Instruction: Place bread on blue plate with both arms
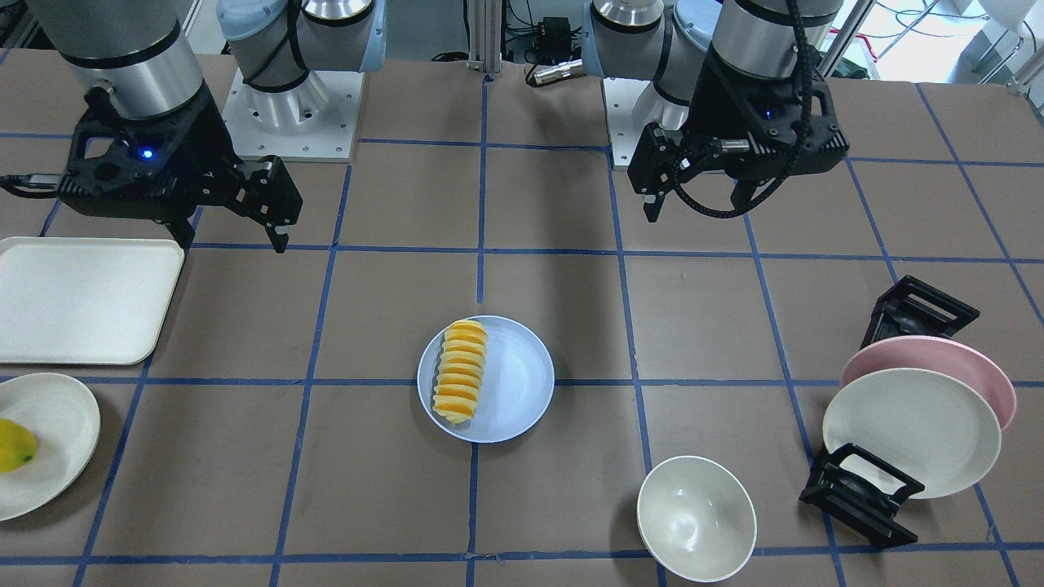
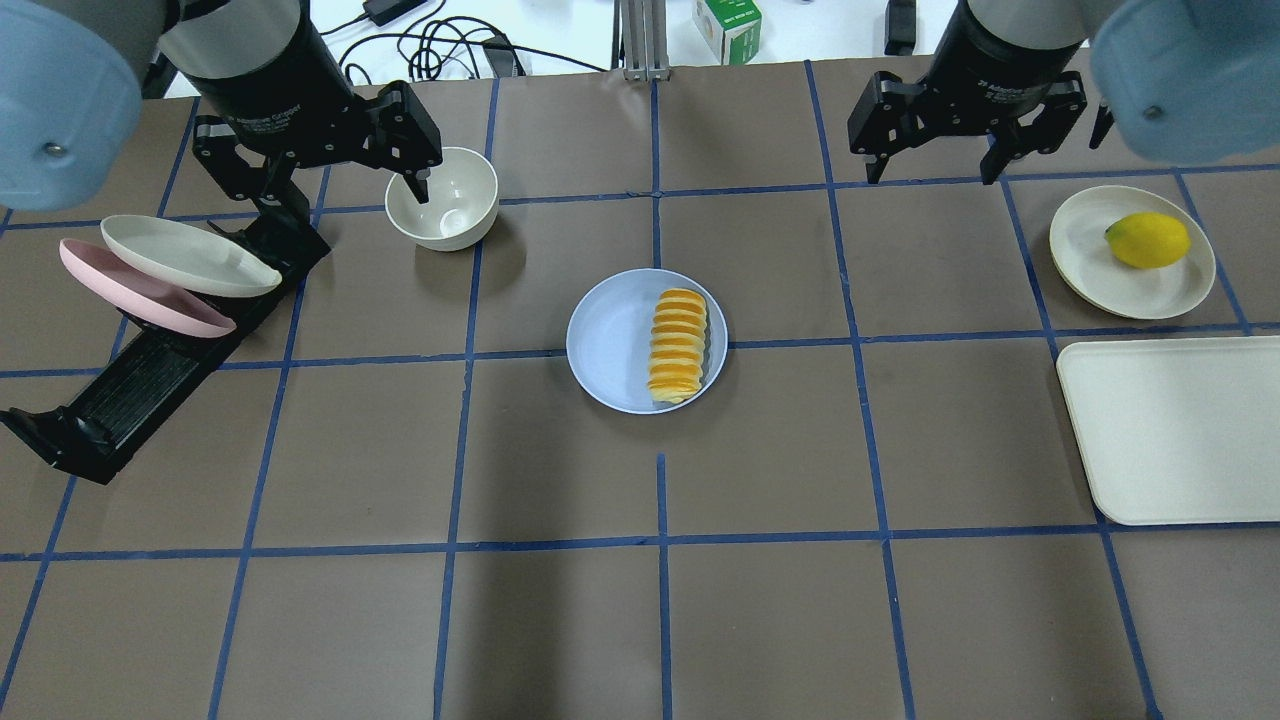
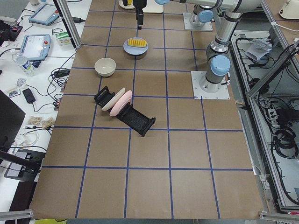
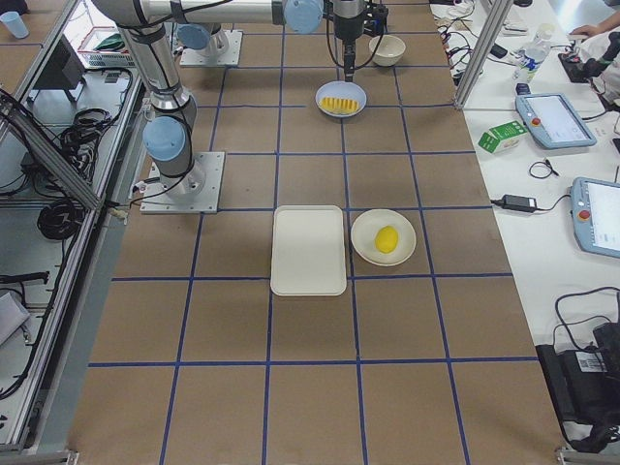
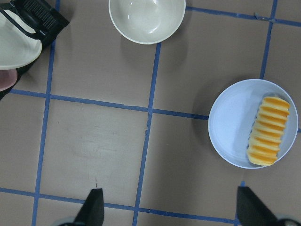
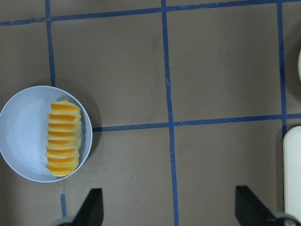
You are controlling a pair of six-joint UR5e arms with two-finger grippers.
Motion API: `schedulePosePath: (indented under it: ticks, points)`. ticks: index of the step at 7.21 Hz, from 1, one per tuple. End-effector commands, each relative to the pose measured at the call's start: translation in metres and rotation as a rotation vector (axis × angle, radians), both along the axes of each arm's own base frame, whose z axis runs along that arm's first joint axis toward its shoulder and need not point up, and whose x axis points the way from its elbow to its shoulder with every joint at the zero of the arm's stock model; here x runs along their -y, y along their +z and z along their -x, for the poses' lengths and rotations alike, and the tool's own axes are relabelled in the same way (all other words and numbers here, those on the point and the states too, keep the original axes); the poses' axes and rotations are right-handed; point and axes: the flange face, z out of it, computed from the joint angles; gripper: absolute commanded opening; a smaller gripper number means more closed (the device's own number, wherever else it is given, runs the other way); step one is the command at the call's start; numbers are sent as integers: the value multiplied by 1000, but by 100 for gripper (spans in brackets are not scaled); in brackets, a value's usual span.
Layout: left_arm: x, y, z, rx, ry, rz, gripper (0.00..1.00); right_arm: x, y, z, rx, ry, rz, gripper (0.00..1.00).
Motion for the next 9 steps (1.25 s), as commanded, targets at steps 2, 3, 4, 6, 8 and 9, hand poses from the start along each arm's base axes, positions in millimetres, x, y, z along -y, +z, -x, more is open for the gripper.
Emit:
schedulePosePath:
  ticks: [2,3,4,6,8,9]
  points:
    - [-2,-1,0,1,8,-2,100,7,-4,8,-34,22,-73,100]
    - [-3,3,-1,3,12,8,100,10,-3,9,-39,69,-69,100]
    - [-2,1,-1,3,12,5,100,10,-3,8,-35,69,-68,100]
    - [-3,1,0,1,4,3,100,9,-11,1,40,76,-80,100]
    - [1,-5,0,1,5,-8,100,8,-7,2,34,74,-70,100]
    - [3,-8,1,1,5,-14,100,6,-6,2,34,76,-69,100]
